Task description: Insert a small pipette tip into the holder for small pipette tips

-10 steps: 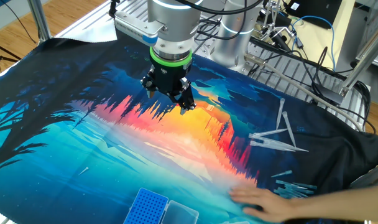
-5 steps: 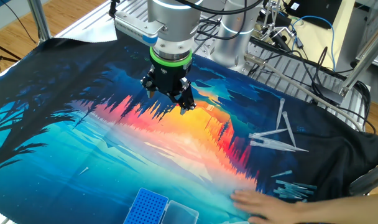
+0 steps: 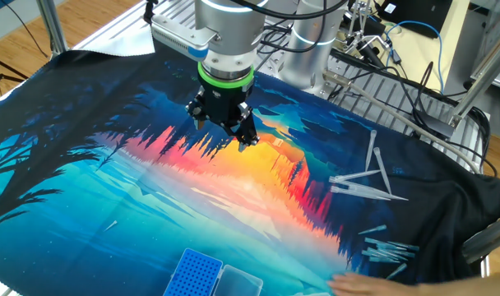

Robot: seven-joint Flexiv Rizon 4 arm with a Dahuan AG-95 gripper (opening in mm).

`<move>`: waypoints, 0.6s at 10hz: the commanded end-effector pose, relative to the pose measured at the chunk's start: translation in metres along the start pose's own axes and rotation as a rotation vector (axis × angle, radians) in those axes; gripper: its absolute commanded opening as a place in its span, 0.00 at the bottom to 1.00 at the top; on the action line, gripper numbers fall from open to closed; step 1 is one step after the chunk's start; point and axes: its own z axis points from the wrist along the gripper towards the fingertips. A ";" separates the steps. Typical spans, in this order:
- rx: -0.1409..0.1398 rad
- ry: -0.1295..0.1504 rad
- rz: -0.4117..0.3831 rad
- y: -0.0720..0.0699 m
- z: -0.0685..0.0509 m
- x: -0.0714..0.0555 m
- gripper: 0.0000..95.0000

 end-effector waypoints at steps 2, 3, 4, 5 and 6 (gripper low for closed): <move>-0.068 0.003 0.430 -0.002 0.001 0.000 0.20; -0.074 0.004 0.432 -0.005 0.003 -0.001 0.20; -0.074 0.003 0.430 -0.008 0.004 -0.001 0.20; -0.073 0.002 0.431 -0.009 0.004 -0.002 0.20; -0.073 0.000 0.431 -0.010 0.004 -0.002 0.20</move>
